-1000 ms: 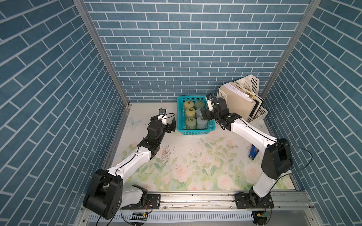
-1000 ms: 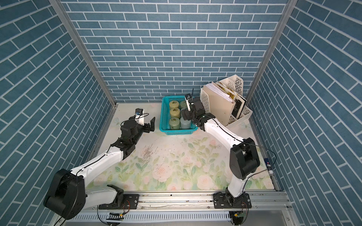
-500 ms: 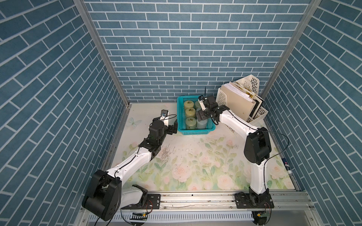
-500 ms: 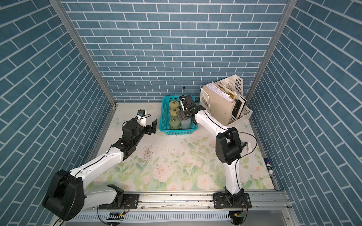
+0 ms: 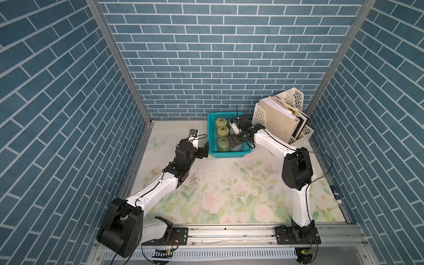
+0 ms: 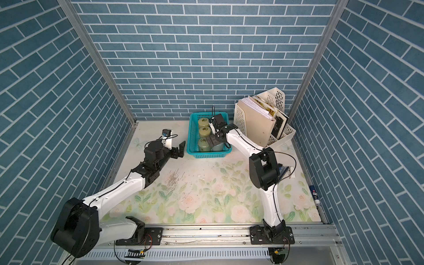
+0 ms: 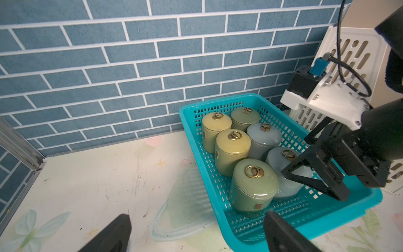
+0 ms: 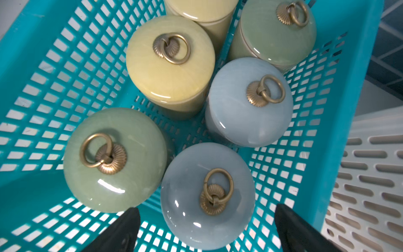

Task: Take the tea canister out of the basket
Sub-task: Pick up the tea canister from the basket.

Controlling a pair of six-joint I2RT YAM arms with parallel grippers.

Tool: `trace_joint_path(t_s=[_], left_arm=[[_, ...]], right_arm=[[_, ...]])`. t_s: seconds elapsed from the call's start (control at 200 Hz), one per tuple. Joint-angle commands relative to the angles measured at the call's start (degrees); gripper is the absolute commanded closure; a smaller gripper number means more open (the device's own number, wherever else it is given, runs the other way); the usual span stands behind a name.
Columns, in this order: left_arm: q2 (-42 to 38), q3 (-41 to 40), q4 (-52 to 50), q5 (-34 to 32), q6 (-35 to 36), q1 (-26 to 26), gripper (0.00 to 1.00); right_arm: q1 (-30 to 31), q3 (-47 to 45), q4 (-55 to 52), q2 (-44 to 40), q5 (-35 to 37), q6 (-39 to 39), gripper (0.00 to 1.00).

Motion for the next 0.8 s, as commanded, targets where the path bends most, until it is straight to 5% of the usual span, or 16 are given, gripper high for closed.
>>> trace_joint_path(t_s=[0.0,0.79], left_arm=[[0.4,0.1,-0.4,0.6,-0.8,-0.4,0.0],[1.6,0.4,-0.6,-0.3,-1.1,-0.5,0.0]], right_arm=[[-0.9,-0.2,-1.6,1.4,-1.3,-0.7,0.0],[-1.9,-1.1,-1.6,3.7,-5.4,-4.5,0.0]])
